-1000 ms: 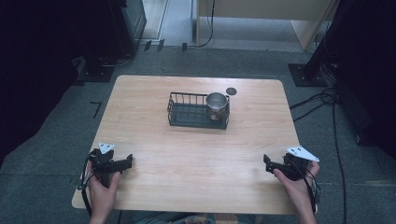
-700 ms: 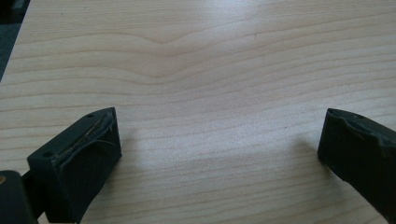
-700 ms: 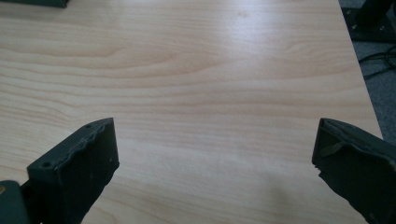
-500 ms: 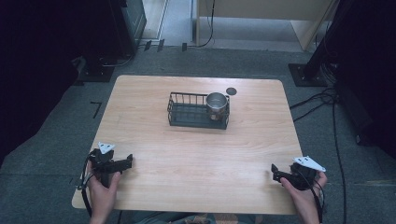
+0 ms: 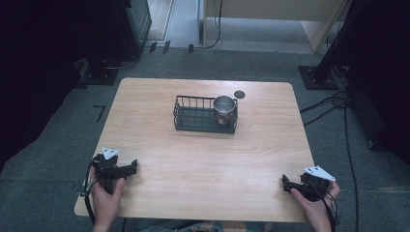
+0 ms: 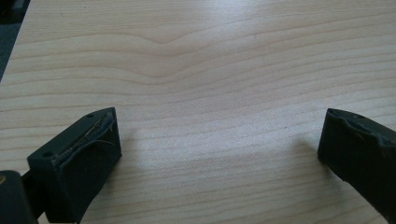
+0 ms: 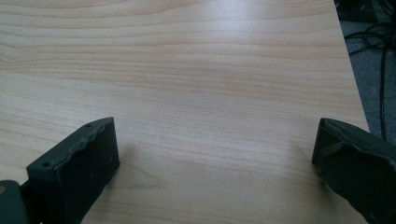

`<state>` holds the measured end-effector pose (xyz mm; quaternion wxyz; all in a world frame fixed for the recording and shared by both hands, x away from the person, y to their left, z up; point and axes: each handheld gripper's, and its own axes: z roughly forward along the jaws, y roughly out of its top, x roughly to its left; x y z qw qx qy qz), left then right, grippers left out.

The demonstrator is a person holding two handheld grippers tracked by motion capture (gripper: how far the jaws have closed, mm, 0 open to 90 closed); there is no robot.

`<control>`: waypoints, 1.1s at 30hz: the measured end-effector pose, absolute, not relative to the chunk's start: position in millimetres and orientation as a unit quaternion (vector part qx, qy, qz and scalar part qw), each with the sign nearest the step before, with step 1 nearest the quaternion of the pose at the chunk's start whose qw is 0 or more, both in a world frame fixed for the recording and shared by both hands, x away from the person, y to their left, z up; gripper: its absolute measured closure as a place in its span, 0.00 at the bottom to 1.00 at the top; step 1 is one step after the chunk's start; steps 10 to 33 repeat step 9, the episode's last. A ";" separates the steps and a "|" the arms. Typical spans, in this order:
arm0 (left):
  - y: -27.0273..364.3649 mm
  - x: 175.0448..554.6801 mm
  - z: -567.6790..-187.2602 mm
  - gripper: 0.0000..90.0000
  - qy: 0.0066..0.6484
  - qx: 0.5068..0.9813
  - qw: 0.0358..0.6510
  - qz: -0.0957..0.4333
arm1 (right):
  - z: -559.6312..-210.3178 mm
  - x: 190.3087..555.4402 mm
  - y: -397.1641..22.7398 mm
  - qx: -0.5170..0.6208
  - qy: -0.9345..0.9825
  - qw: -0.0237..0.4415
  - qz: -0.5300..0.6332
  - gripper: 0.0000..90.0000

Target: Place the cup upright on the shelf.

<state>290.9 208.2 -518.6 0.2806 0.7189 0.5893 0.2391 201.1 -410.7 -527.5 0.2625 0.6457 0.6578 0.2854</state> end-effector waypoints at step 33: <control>208.2 290.9 -518.5 0.00 0.589 0.719 0.281 0.239 | -527.7 201.2 -411.3 0.646 0.659 0.259 0.287 0.00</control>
